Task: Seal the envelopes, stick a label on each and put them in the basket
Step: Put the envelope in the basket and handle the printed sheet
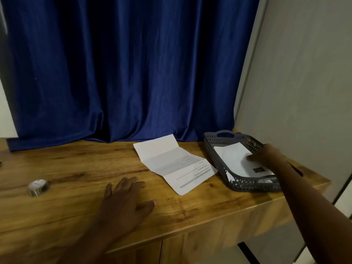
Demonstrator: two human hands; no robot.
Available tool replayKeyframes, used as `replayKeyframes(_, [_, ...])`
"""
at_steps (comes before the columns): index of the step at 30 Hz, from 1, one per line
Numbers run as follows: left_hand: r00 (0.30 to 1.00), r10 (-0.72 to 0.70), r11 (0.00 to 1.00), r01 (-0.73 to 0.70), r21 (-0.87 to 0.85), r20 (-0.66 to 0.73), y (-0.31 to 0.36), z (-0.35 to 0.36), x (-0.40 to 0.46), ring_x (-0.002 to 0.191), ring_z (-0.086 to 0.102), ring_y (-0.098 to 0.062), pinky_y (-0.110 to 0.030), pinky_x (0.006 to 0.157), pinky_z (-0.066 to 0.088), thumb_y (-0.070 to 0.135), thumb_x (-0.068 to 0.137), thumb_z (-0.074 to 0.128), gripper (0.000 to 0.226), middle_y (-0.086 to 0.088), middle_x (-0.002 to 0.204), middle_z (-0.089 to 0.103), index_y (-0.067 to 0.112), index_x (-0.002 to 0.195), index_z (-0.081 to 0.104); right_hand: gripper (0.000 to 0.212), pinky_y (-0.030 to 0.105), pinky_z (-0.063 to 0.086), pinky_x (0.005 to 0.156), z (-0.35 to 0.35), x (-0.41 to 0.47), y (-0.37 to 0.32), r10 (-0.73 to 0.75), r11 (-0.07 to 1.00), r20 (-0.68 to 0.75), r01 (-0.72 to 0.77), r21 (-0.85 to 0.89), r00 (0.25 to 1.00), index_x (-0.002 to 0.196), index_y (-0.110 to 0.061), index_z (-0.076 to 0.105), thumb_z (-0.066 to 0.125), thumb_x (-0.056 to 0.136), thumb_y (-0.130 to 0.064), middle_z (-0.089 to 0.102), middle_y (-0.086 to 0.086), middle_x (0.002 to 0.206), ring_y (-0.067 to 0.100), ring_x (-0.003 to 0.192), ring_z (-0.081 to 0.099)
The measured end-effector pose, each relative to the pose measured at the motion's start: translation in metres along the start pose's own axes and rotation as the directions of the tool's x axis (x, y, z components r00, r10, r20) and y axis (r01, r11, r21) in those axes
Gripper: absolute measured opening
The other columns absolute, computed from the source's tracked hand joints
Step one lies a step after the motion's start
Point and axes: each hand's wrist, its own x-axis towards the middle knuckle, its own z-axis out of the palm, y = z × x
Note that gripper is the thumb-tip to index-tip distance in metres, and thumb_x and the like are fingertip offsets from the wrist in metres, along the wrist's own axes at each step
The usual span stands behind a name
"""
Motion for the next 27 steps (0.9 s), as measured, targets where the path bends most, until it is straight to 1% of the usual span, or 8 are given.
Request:
replayKeyframes(3, [1.000,0.004,1.000,-0.004,-0.003,-0.004,-0.001,0.001,0.001,0.154,0.011,-0.014,-0.051,0.124,0.005,0.081,0.089,0.031,0.070,0.012,0.166,0.020,0.044,0.149,0.031,0.038,0.030,0.047,0.068,-0.013,-0.008,-0.013,-0.121,0.991,-0.154,0.110,-0.080,0.981,0.107,-0.002,0.069,0.068,0.093,-0.037,0.069,0.016,0.090,0.032,0.080,0.066])
replayKeyframes(6, [1.000,0.008,1.000,-0.009,-0.011,-0.008,-0.001,0.002,0.001,0.154,0.011,-0.015,-0.051,0.124,0.005,0.081,0.089,0.032,0.070,0.011,0.166,0.020,0.044,0.149,0.031,0.022,0.025,0.040,0.052,-0.021,-0.034,-0.055,-0.326,0.943,-0.213,0.331,-0.013,0.921,0.098,-0.017,0.070,0.064,0.094,-0.037,0.064,-0.001,0.076,0.012,0.064,0.058])
replayKeyframes(8, [1.000,0.009,1.000,-0.009,-0.019,-0.011,-0.001,0.001,0.001,0.154,0.011,-0.014,-0.051,0.124,0.004,0.080,0.089,0.033,0.070,0.011,0.165,0.020,0.043,0.149,0.031,0.021,0.028,0.049,0.058,-0.013,-0.063,-0.090,-0.479,0.863,-0.189,0.499,0.076,0.857,0.094,-0.024,0.069,0.065,0.091,-0.044,0.069,-0.003,0.080,0.012,0.068,0.062])
replayKeyframes(11, [1.000,0.006,0.999,-0.007,-0.044,-0.028,0.000,0.000,0.000,0.153,0.014,-0.014,-0.051,0.125,0.005,0.078,0.089,0.036,0.071,0.012,0.163,0.024,0.041,0.149,0.029,0.041,0.033,0.053,0.071,0.022,-0.109,-0.134,-0.631,0.751,-0.037,0.622,0.223,0.775,0.093,-0.023,0.069,0.060,0.085,-0.062,0.072,-0.008,0.087,0.014,0.078,0.067])
replayKeyframes(14, [0.998,0.009,0.995,-0.015,-0.101,-0.063,0.000,-0.003,-0.002,0.149,0.024,-0.011,-0.050,0.125,0.008,0.075,0.089,0.044,0.071,0.014,0.159,0.031,0.040,0.148,0.029,0.068,0.038,0.049,0.093,0.075,-0.137,-0.167,-0.681,0.732,0.112,0.671,0.113,0.724,0.134,-0.029,0.058,0.047,0.087,-0.076,0.064,-0.003,0.133,0.019,0.115,0.061])
replayKeyframes(16, [0.995,-0.001,0.981,-0.018,-0.193,-0.095,-0.001,-0.007,-0.005,0.144,0.031,-0.009,-0.047,0.125,0.014,0.070,0.088,0.051,0.070,0.016,0.156,0.034,0.040,0.148,0.030,0.079,0.046,0.042,0.104,0.105,-0.147,-0.179,-0.651,0.739,0.222,0.673,-0.032,0.726,0.147,-0.029,0.043,0.034,0.089,-0.080,0.050,0.005,0.150,0.028,0.131,0.051])
replayKeyframes(21, [0.979,-0.128,0.834,0.018,-0.552,-0.162,-0.022,-0.021,-0.026,0.128,0.046,-0.006,-0.032,0.108,0.042,0.054,0.085,0.070,0.063,0.019,0.144,0.046,0.043,0.140,0.042,0.074,0.050,0.039,0.106,0.138,-0.162,-0.185,-0.619,0.717,0.328,0.684,-0.135,0.714,0.143,-0.029,0.041,0.022,0.091,-0.078,0.048,0.009,0.144,0.030,0.128,0.047])
replayKeyframes(27, [0.912,-0.248,0.818,0.016,-0.574,-0.328,-0.083,-0.054,-0.070,0.117,0.048,0.009,-0.020,0.094,0.039,0.047,0.084,0.075,0.054,0.030,0.128,0.048,0.045,0.132,0.050,0.067,0.036,0.027,0.112,0.134,-0.213,-0.171,-0.796,0.595,0.298,0.773,0.221,0.527,0.142,-0.043,0.044,0.029,0.089,-0.082,0.040,-0.014,0.155,0.011,0.143,0.034])
